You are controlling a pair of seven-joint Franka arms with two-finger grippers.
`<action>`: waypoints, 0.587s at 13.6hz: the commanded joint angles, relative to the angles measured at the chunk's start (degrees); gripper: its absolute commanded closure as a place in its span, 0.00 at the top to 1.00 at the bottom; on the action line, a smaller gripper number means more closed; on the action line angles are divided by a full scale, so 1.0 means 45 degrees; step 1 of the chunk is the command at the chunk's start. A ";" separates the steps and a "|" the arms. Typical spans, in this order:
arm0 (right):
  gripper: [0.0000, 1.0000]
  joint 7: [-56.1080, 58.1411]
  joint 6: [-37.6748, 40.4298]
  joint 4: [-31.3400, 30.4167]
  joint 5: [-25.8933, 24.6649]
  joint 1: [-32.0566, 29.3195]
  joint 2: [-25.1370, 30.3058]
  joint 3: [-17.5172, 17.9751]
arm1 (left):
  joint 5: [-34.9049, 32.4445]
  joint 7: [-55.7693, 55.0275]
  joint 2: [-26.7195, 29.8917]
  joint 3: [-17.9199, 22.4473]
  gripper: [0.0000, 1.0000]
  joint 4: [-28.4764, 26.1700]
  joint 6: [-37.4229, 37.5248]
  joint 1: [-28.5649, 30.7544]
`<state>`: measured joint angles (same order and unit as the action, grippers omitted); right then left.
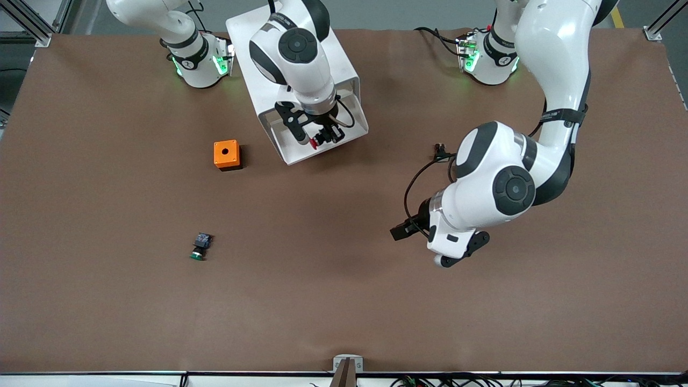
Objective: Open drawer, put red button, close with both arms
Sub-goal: 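Lower the red button into the open drawer and open the right gripper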
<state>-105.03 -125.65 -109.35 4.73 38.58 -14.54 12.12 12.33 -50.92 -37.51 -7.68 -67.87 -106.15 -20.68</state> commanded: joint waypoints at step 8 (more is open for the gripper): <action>0.00 -0.1698 -0.0085 -0.0347 -0.0134 0.0956 -0.0284 -0.0114 | -0.2233 -0.0033 0.0387 -0.0480 1.00 -0.0602 0.0229 -0.0268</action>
<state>-110.17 -125.62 -110.24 4.53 41.45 -15.75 12.08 4.20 -50.92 -37.46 -9.37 -68.78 -105.60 -22.16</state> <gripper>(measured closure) 0.586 0.004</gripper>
